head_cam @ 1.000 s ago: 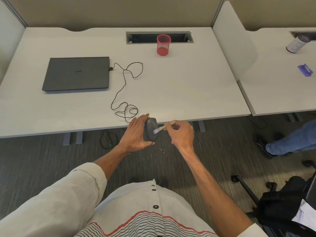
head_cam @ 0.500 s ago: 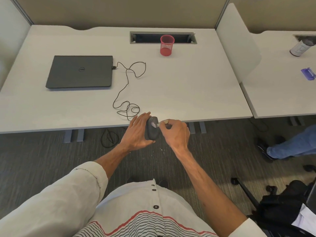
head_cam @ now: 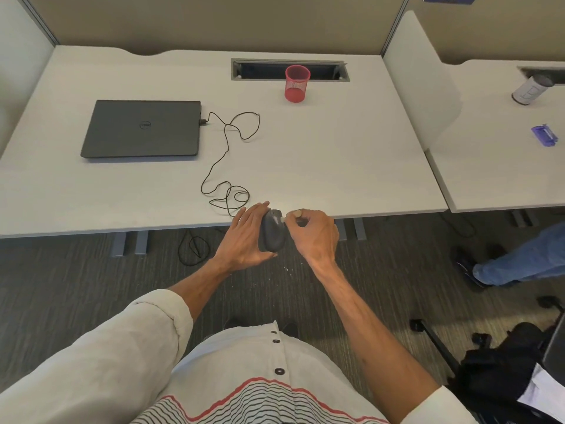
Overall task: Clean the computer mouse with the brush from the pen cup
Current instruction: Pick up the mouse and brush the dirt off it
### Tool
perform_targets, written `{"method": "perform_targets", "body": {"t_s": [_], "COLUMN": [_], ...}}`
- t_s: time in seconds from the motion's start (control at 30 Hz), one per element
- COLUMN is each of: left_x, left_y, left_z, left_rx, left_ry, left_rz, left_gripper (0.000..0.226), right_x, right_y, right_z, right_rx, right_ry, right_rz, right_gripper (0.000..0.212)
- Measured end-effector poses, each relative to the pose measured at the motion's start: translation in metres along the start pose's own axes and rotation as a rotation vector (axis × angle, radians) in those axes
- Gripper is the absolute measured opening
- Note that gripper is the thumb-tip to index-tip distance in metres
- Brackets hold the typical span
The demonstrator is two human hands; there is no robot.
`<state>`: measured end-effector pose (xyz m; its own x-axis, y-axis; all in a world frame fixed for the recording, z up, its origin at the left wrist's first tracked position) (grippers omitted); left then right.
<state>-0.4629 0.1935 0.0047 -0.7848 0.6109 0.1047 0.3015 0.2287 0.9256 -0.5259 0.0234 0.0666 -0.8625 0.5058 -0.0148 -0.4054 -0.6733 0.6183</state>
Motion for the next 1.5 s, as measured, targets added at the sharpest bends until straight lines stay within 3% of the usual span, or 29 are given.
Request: {"method": "perform_targets", "body": {"t_s": [0.07, 0.17, 0.4, 0.7, 0.93, 1.17, 1.3, 1.43, 1.5], "left_x": [0.001, 0.003, 0.006, 0.007, 0.004, 0.002, 0.003, 0.002, 0.001], "left_y": [0.0, -0.001, -0.003, 0.001, 0.001, 0.004, 0.004, 0.006, 0.007], "left_z": [0.0, 0.0, -0.001, 0.004, 0.0, 0.002, 0.004, 0.004, 0.004], "left_rx": [0.0, 0.003, -0.006, 0.01, 0.012, 0.029, 0.034, 0.045, 0.061], "left_ry": [0.001, 0.0, 0.006, 0.02, 0.012, 0.029, 0.037, 0.044, 0.041], "left_rz": [-0.001, 0.0, 0.009, 0.0, 0.005, -0.01, -0.011, -0.012, -0.008], "left_gripper": [0.131, 0.132, 0.132, 0.132, 0.131, 0.13, 0.129, 0.131, 0.131], "right_x": [0.0, 0.0, -0.001, 0.002, -0.005, -0.003, -0.004, -0.012, -0.014], "right_y": [0.001, 0.003, 0.008, 0.002, 0.004, -0.004, -0.002, 0.003, 0.003], "right_z": [-0.006, -0.012, -0.004, -0.017, -0.005, -0.007, -0.014, -0.015, -0.01], "right_rx": [0.009, -0.028, -0.181, -0.053, -0.192, -0.034, 0.027, -0.092, -0.188], "right_ry": [-0.027, -0.07, -0.099, -0.151, -0.091, -0.031, -0.03, -0.074, -0.087], "right_rz": [0.026, 0.065, -0.01, 0.09, 0.029, 0.014, 0.03, 0.04, 0.022], "right_gripper": [0.035, 0.029, 0.026, 0.03, 0.029, 0.027, 0.041, 0.023, 0.026]}}
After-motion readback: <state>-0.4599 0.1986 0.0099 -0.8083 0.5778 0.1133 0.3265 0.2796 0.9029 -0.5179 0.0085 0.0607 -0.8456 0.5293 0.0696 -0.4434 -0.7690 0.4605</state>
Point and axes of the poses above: each hand's wrist, its own x-axis away from the middle knuckle, its own y-axis out of the back of the hand, z = x × y, the point moved 4 cm from there along -x, towards the middle knuckle, and after that the axes turned 7 degrees about -x, right-handed, at the moved point
